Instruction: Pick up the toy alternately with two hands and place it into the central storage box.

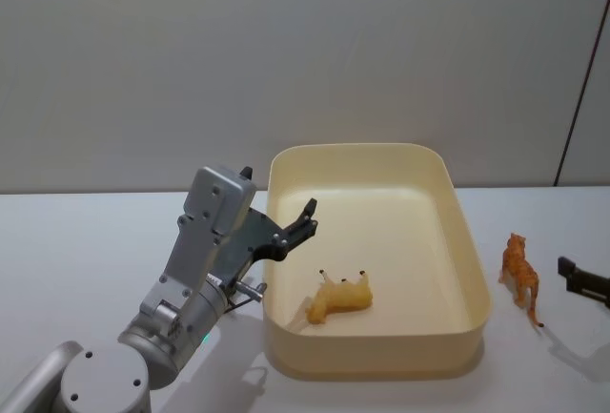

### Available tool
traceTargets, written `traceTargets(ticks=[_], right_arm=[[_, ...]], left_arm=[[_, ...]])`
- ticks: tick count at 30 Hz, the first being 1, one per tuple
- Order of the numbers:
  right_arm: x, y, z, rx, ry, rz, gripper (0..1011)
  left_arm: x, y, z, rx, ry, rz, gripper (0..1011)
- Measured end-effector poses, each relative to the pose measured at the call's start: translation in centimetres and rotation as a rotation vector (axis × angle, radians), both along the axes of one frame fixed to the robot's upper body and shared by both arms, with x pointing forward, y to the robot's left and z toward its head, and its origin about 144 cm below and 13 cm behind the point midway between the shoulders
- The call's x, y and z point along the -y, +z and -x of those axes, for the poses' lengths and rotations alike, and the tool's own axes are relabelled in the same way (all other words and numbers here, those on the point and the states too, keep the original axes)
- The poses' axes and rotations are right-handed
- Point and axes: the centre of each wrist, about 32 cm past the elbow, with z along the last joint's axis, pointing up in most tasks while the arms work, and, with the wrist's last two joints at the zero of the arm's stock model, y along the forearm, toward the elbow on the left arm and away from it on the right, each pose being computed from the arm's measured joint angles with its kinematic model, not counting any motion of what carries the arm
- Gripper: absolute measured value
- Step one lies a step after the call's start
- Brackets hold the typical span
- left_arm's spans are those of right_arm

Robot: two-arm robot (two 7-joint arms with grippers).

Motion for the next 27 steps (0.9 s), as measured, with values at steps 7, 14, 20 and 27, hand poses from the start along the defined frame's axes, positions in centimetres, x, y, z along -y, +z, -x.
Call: traceTargets(ticks=[7, 14, 20, 27], right_arm=[[-0.2, -1.0, -0.4, -0.048, -0.009, 0.007, 1001], [-0.9, -2.2, -1.6, -0.083, -0.017, 0.012, 1001], [-1.6, -2.9, -2.7, -0.096, -0.006, 0.012, 1001], [-2.9, -3.7, -4.3, -0.102, 0.013, 0.007, 1001]], left_arm=[[0.0, 0.0, 0.0, 0.0, 0.0, 0.0, 1001], [0.0, 0.0, 0.0, 0.0, 0.0, 0.0, 1001], [0.0, 0.0, 0.0, 0.0, 0.0, 0.0, 1001], [0.0, 0.0, 0.0, 0.0, 0.0, 0.0, 1001]])
